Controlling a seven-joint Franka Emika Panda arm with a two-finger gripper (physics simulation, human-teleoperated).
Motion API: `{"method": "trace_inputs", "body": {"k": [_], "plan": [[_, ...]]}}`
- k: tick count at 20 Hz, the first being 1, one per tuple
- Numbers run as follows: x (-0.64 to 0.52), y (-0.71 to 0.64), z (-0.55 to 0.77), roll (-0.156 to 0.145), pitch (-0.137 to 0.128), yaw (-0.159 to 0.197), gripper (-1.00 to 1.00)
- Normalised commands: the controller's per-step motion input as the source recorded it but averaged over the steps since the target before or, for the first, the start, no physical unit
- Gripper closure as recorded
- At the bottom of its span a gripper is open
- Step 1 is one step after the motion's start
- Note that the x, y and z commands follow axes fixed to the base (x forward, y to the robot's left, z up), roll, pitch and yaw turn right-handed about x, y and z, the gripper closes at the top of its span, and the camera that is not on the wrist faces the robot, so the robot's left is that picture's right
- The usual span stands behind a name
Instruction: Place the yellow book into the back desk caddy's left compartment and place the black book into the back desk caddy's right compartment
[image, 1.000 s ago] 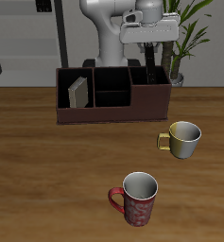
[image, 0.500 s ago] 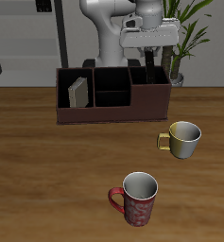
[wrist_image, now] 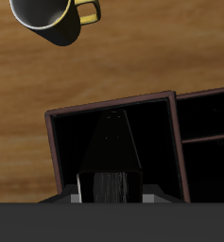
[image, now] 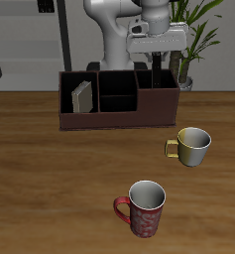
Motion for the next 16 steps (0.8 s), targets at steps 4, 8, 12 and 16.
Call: {"method": "trace_inputs", "body": {"k": [4, 8, 12, 16], "plan": [[0.03, -0.02, -0.05, -0.003, 0.021, -0.010, 1.00], [0.18, -0.10, -0.10, -0.028, 0.029, -0.010, 1.00], [0.17, -0.18, -0.02, -0.024, 0.038, -0.051, -1.00], [0.03, -0.12, 0.10, -0.043, -0.026, -0.019, -1.00]]}}
